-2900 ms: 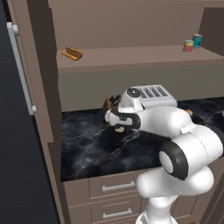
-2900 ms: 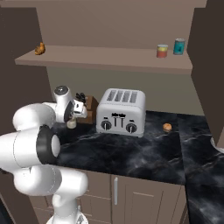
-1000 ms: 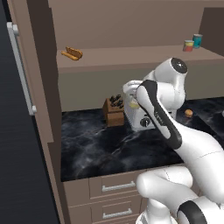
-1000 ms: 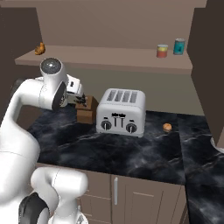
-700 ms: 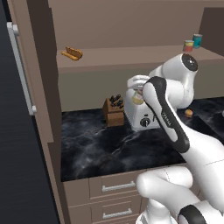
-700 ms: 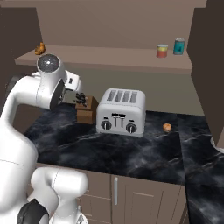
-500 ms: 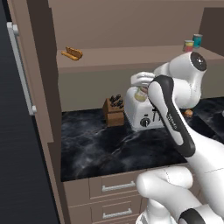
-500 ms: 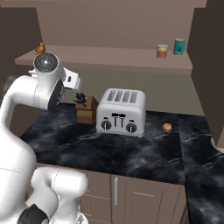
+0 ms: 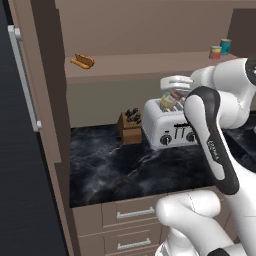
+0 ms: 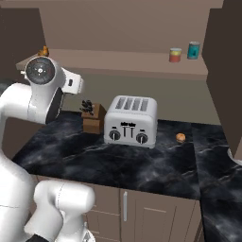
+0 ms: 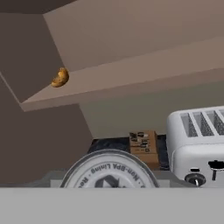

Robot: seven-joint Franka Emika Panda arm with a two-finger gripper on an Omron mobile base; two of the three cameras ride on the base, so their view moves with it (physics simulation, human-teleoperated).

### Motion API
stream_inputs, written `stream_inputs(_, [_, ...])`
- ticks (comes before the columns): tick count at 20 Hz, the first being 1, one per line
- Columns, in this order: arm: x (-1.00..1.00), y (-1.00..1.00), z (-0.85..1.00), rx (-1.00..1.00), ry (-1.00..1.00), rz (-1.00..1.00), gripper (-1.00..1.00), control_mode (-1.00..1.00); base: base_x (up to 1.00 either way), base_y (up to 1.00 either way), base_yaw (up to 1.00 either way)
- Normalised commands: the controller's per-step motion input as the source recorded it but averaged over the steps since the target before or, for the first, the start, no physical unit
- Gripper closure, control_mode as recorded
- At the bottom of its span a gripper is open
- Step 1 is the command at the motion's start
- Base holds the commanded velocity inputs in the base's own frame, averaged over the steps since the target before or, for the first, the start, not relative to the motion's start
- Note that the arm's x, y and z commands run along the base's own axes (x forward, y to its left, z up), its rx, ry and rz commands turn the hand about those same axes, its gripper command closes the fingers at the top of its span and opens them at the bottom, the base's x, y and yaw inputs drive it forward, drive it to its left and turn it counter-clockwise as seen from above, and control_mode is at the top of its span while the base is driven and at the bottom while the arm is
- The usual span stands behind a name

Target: Pick the cans from the counter and place them in their designated side in the cabinet.

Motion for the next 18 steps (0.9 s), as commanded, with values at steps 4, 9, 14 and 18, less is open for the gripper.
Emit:
stream_inputs(4, [-0.38, -0.10, 0.39, 0.03, -0.14, 0.00, 1.00, -1.00, 0.00, 0.00, 0.00])
stream_inputs(9, [-0.39, -0.13, 0.39, 0.02, -0.16, 0.00, 1.00, -1.00, 0.00, 0.00, 0.00])
stream_inputs(14, [-0.32, -0.07, 0.37, 0.01, -0.16, 0.00, 1.00, -1.00, 0.00, 0.00, 0.00])
stream_inputs(18, [-0.08, 0.00, 0.28, 0.00, -0.12, 0.00, 1.00, -1.00, 0.00, 0.00, 0.00])
